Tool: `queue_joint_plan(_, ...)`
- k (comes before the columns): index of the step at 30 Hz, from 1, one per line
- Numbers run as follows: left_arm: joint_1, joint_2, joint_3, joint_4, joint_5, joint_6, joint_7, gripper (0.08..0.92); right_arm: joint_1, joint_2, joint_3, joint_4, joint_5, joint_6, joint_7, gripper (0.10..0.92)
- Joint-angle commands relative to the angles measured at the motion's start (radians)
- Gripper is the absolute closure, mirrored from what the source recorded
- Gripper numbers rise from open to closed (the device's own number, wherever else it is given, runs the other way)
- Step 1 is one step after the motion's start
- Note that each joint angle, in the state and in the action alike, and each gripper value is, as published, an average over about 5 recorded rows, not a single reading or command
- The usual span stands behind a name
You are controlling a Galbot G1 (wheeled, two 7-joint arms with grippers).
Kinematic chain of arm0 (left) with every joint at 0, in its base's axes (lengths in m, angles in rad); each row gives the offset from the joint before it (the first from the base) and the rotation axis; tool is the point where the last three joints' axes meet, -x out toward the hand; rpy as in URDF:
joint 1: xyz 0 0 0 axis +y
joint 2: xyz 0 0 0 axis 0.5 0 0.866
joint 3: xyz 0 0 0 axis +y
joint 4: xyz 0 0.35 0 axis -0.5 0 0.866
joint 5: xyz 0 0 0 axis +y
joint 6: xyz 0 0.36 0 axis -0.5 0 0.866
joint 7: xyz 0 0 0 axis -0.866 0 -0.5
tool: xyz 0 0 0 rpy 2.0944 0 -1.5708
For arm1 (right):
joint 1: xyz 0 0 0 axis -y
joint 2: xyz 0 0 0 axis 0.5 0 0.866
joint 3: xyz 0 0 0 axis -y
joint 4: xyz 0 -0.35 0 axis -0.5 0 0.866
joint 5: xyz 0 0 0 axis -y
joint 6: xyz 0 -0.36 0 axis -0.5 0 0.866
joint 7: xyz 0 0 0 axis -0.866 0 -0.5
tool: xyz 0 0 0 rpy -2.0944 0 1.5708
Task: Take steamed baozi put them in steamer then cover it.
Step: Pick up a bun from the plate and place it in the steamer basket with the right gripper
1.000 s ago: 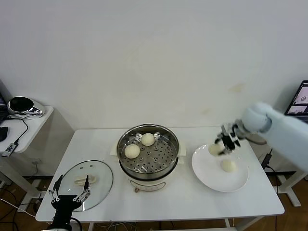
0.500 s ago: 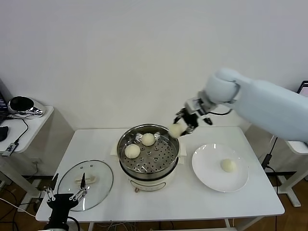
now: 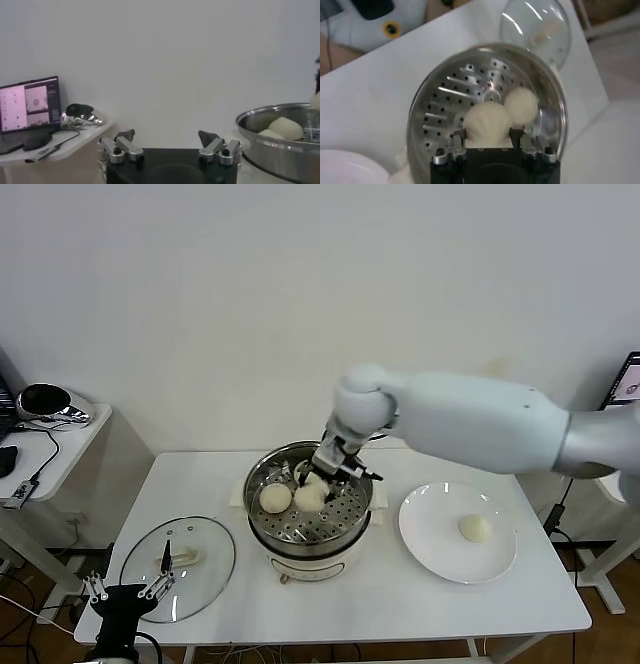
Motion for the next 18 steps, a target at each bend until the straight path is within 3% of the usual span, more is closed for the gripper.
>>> queue_joint_plan(1, 0.0, -0.003, 0.003, -0.001, 0.0, -0.001, -0.001, 0.177, -0.024, 0.138, -0.067, -0.052, -0.15, 0.15, 0.015, 0.465)
queue_joint_plan(18, -0.009, -0.004, 0.008, 0.011, -0.005, -0.004, -0.003, 0.177, -0.078, 0.142, -0.081, -0.073, -0.212, 0.183, 0.018, 0.457)
